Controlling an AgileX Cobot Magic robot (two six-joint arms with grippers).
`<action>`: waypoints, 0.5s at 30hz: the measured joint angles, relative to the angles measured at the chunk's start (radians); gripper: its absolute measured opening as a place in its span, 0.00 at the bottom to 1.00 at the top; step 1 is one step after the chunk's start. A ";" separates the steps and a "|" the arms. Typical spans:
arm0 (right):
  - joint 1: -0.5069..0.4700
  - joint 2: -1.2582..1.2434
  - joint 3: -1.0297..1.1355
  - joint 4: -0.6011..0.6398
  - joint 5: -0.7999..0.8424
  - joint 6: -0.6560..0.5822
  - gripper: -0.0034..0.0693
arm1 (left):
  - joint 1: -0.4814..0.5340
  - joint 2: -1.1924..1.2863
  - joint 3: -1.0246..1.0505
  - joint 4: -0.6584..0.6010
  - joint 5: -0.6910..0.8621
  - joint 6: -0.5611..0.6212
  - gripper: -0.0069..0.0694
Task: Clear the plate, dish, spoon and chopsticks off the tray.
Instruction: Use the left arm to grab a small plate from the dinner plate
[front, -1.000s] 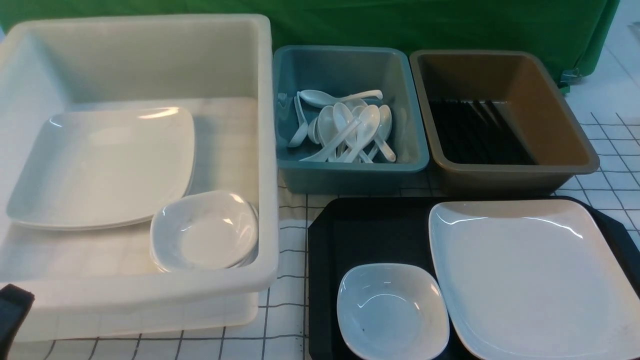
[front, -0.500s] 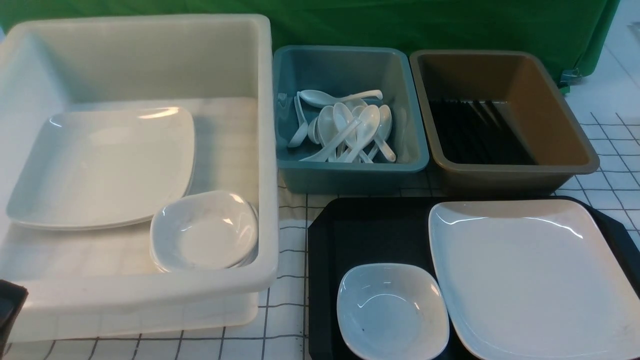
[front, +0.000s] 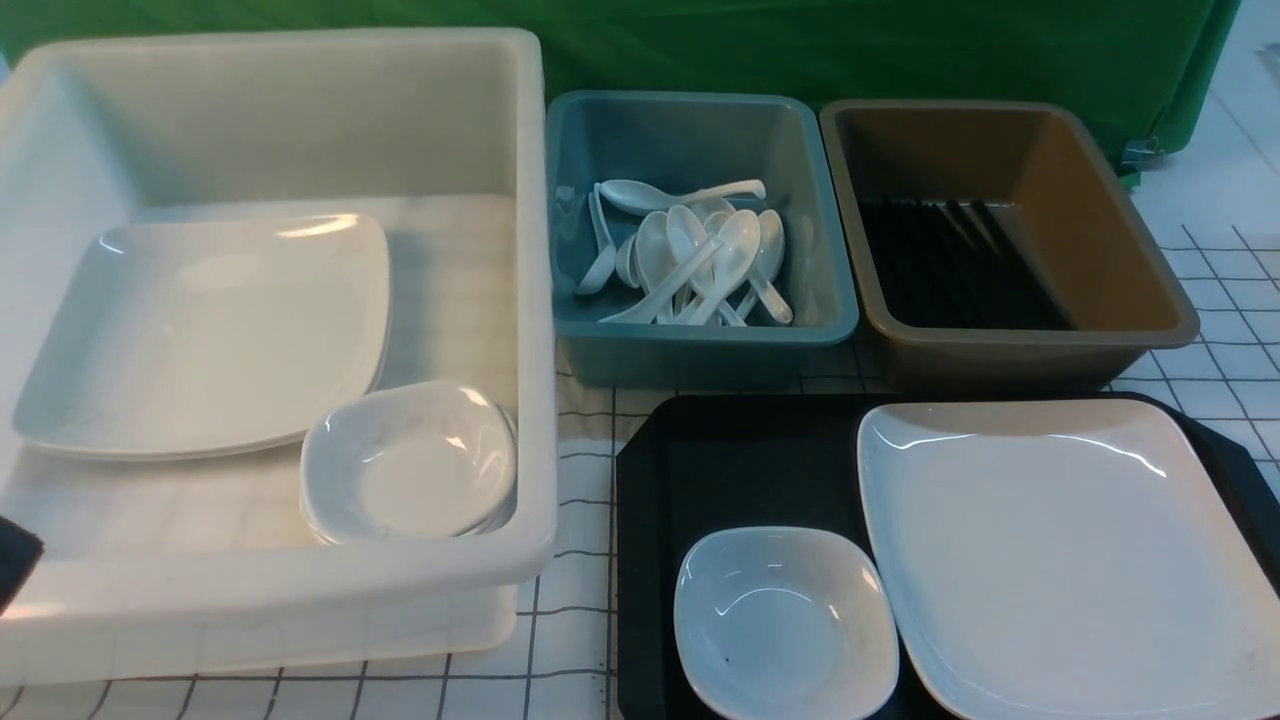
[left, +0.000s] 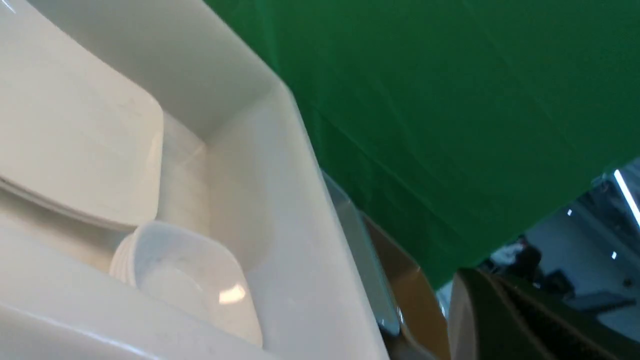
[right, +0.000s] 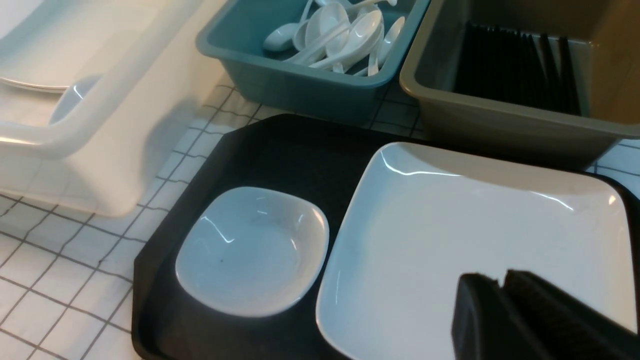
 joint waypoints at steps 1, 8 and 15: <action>0.000 0.000 0.000 0.000 0.000 0.000 0.14 | 0.000 0.032 -0.029 0.001 0.043 0.018 0.12; 0.000 0.000 0.000 0.000 0.000 0.000 0.14 | 0.000 0.402 -0.337 -0.002 0.439 0.264 0.12; 0.000 0.000 0.000 0.000 0.006 0.000 0.14 | -0.008 0.936 -0.753 -0.083 0.762 0.543 0.12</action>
